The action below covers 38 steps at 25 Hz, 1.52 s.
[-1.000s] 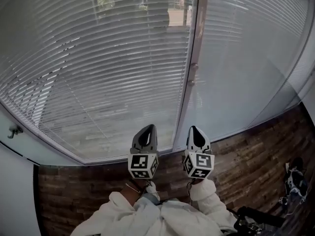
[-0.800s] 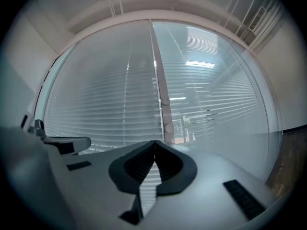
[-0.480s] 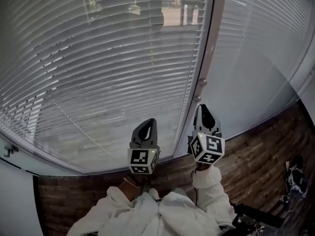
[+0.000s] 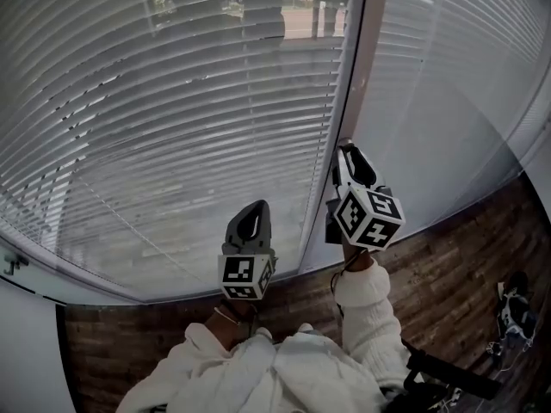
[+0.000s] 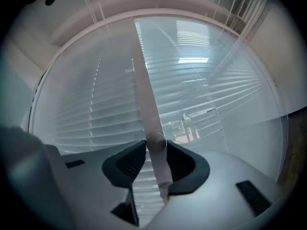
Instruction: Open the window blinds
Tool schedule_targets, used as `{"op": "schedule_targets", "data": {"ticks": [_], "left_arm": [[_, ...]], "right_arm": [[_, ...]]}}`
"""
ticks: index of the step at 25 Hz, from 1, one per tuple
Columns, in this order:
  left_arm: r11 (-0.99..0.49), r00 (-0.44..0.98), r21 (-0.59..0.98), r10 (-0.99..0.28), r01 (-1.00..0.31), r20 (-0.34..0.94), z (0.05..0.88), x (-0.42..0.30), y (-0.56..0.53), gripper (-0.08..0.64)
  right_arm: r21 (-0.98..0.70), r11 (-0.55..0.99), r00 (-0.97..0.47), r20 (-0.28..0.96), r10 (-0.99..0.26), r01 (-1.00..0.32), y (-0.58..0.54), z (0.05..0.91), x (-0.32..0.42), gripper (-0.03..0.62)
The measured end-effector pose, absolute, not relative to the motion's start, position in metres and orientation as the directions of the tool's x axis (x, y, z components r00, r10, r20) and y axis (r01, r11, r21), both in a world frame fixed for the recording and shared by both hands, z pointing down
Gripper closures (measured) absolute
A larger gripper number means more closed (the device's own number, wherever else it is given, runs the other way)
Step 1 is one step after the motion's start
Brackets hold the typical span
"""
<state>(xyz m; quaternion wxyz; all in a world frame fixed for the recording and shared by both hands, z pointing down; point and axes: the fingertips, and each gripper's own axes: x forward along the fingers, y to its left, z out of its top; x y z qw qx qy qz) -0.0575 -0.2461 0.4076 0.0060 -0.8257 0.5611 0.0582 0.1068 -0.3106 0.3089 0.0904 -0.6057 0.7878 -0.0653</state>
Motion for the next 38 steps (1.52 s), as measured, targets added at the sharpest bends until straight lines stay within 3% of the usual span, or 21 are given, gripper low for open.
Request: {"op": "schedule_targets", "data": {"ticks": [5,8,12,18,28,38], "left_arm": [[-0.365,0.358,0.066,-0.929,-0.929,-0.098,0.411,-0.056,-0.248,0.563],[-0.369,0.362,0.068,-0.927,-0.927,-0.098,0.413,-0.053,-0.249,0.563],[-0.367,0.36,0.069,-0.928,-0.928,-0.091,0.417,-0.054,-0.249,0.561],[-0.365,0.359,0.074,-0.93,-0.928,-0.079,0.423,-0.053,-0.249,0.563],[-0.363,0.358,0.057,-0.93,-0.93,-0.085,0.422,-0.049,-0.25,0.563],[-0.361,0.357,0.073,-0.932,-0.93,-0.066,0.431,-0.045,-0.25,0.563]], "right_arm": [[-0.229,0.245,-0.245,-0.032,-0.969,-0.942,-0.314,0.309,0.107,0.468],[-0.159,0.257,-0.259,-0.007,-0.966,-0.953,-0.315,0.308,0.107,0.468],[0.12,0.233,-0.232,0.024,-0.972,-0.965,-0.314,0.308,0.105,0.468],[0.475,0.229,-0.221,0.072,-0.973,-0.85,-0.312,0.307,0.1,0.468],[0.901,0.129,-0.165,0.066,-0.984,-0.414,-0.311,0.311,0.096,0.468],[0.977,-0.016,-0.149,0.016,-0.989,0.21,-0.308,0.316,0.094,0.469]]}}
